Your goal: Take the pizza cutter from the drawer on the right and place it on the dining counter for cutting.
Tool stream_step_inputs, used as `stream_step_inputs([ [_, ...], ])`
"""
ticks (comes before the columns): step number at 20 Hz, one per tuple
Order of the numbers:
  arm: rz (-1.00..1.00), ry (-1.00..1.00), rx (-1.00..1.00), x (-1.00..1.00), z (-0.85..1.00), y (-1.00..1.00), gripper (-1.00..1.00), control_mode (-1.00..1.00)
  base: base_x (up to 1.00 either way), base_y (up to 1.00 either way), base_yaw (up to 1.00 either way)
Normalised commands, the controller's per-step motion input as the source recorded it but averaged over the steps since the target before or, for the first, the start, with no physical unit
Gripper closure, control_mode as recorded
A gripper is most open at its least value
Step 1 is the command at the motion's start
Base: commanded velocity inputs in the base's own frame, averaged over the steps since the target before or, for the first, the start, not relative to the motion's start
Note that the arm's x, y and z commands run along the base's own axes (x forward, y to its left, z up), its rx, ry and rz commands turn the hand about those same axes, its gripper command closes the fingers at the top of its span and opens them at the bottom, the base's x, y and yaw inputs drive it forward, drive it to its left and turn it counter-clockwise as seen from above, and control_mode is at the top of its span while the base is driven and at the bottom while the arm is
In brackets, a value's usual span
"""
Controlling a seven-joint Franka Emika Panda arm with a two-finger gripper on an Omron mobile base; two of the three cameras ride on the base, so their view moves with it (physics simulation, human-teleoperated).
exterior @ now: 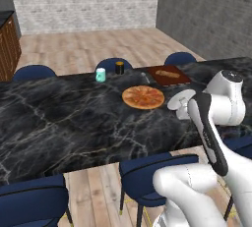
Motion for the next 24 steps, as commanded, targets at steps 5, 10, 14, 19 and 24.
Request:
stream_step_inputs([
  [5, 0.00, 0.04, 0.01, 1.00, -0.20, -0.23, 1.00, -1.00, 0.00, 0.00, 0.00],
  [10, -0.03, 0.04, 0.00, 1.00, -0.19, 0.00, 1.00, -1.00, 0.00, 0.00, 0.00],
  [14, -0.05, 0.04, 0.00, 0.96, -0.32, -0.03, 1.00, -1.00, 0.00, 0.00, 0.00],
  [19, -0.12, 0.02, 0.00, 0.73, -0.53, -0.23, 1.00, -1.00, 0.00, 0.00, 0.00],
  [24, -0.11, 0.01, 0.00, 0.65, -0.45, -0.17, 1.00, -1.00, 0.00, 0.00, 0.00],
])
